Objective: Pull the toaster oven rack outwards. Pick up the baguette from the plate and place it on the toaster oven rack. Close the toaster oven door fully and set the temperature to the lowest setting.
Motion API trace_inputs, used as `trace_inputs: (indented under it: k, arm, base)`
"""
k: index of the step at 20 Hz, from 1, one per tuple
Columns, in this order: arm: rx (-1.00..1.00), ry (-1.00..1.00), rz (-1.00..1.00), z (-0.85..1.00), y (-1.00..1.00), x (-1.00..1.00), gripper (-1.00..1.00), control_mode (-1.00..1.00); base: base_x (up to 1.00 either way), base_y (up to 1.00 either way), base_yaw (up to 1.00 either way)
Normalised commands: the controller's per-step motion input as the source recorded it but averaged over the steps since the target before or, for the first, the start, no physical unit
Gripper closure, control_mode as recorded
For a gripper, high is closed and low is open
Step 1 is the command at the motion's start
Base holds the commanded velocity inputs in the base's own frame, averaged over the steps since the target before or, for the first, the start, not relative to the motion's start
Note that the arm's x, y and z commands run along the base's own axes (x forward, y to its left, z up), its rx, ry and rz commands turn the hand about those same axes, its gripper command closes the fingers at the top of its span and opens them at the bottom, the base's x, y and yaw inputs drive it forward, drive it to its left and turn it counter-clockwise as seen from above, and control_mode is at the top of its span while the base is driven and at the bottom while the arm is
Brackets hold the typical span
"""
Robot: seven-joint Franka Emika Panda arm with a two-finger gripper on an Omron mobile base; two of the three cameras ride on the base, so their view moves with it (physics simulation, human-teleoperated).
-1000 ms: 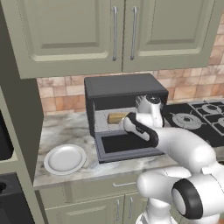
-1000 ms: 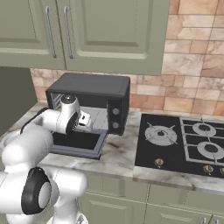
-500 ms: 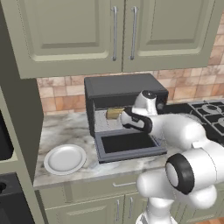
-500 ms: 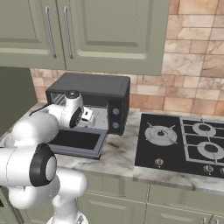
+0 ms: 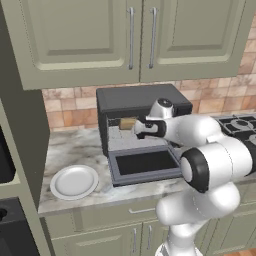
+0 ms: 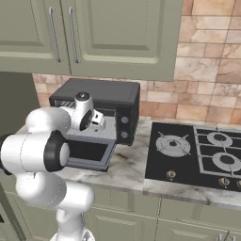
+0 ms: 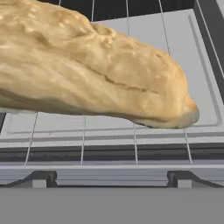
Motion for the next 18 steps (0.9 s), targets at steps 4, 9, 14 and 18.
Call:
trace_inputs:
  k: [4, 9, 14, 18]
  arm:
    - [0.0, 0.0, 0.0, 0.0, 0.0, 0.24, -1.0, -1.0]
    - [0.0, 0.0, -0.01, 0.0, -0.02, -0.28, -1.0, -1.0]
    - [0.01, -0.03, -0.06, 0.13, -0.16, -0.68, -1.0, -1.0]
    - [0.08, -0.07, -0.08, 0.26, -0.35, -0.86, -1.0, -1.0]
  base:
    - [0.0, 0.0, 0.0]
    - [0.0, 0.0, 0.0]
    - [0.0, 0.0, 0.0]
    - [0.0, 0.0, 0.0]
